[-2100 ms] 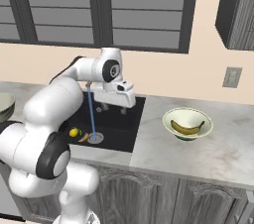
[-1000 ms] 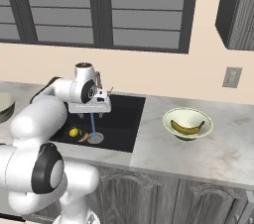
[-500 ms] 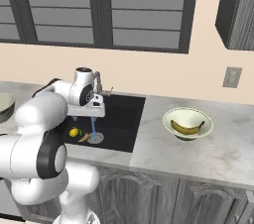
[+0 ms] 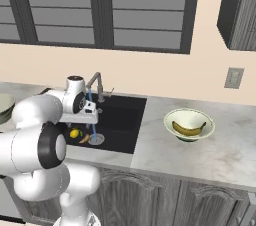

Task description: Pick the bananas from the sink and place them in one bowl. Place the lemon in the other bowl. Then turn off the sink faucet.

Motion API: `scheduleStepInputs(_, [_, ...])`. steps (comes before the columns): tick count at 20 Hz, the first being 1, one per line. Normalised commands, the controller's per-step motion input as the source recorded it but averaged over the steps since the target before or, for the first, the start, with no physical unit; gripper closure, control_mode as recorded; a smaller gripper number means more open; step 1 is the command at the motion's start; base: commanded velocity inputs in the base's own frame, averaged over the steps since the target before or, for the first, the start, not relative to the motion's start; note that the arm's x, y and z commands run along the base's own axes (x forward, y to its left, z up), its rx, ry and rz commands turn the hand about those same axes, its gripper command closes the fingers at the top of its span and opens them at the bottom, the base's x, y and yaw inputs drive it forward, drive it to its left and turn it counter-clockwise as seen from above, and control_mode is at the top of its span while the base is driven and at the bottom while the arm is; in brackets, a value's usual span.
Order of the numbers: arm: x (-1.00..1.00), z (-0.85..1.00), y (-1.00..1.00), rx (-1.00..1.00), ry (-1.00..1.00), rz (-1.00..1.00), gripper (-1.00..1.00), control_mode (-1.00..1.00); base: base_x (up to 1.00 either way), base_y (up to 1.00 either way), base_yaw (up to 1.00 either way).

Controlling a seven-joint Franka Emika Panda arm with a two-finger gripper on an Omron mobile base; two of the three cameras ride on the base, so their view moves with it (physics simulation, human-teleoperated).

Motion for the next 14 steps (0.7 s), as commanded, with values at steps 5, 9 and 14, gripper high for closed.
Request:
scheduleStepInputs(5, [0.0, -0.24, 0.01, 0.0, 0.0, -0.08, -1.0, -1.0, 0.0, 0.0, 0.0])
scheduleStepInputs(9, [0.01, -0.22, 0.05, 0.0, 0.0, -0.05, -1.0, -1.0, 0.0, 0.0, 0.0])
scheduleStepInputs(14, [0.17, -0.19, 0.29, 0.0, 0.0, -0.03, -1.0, -1.0, 0.0, 0.0, 0.0])
